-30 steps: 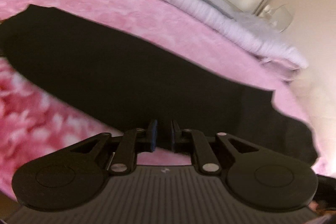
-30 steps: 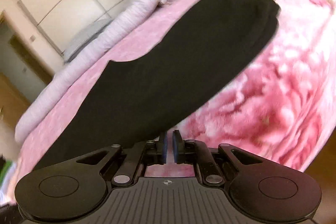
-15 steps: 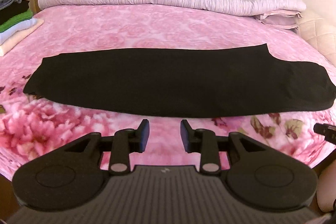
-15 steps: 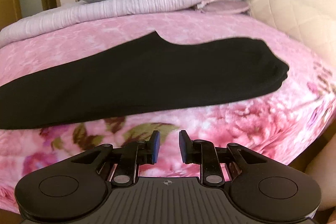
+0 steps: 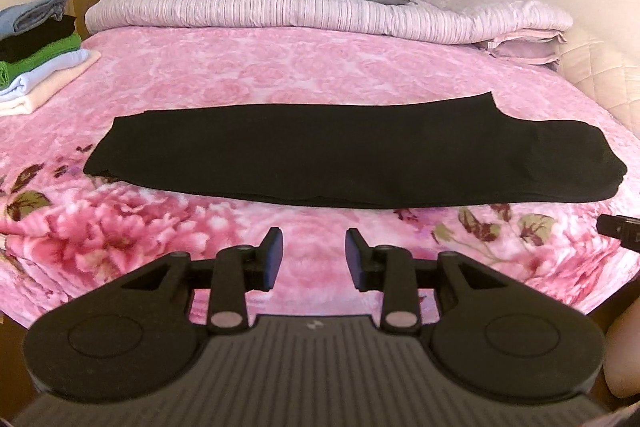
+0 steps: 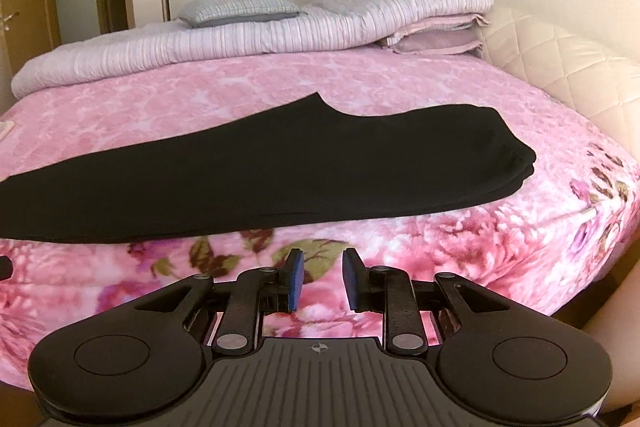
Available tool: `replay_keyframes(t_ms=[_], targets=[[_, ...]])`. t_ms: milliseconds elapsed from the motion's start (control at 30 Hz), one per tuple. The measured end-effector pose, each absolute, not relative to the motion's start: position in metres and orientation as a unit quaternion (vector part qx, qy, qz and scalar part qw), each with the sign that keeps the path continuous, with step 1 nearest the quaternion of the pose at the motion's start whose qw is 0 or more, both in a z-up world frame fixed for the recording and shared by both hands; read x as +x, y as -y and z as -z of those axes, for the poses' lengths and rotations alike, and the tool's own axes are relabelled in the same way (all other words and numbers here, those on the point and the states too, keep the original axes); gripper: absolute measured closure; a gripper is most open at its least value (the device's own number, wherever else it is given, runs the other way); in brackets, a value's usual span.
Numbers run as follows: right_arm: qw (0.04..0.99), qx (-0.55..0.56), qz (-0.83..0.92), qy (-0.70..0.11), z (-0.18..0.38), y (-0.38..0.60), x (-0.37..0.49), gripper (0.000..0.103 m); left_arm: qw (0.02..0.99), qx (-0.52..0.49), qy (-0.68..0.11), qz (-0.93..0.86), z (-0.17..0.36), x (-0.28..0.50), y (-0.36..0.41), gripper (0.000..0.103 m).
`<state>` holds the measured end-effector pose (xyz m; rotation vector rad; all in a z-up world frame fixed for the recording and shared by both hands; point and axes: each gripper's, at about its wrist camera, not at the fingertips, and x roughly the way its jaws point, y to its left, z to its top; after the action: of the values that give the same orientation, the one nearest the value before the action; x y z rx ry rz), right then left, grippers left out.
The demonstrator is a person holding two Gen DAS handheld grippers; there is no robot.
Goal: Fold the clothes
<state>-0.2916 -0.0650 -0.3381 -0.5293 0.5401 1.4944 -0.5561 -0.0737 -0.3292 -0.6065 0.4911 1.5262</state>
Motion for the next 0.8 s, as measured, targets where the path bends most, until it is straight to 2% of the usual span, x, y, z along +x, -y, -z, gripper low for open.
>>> replay_keyframes(t_ms=[800], targets=[[0.616, -0.234, -0.719, -0.221, 0.329, 0.094, -0.333, 0.077, 0.594, -0.261, -0.229, -0.726, 0.318, -0.605, 0.128, 0.071]])
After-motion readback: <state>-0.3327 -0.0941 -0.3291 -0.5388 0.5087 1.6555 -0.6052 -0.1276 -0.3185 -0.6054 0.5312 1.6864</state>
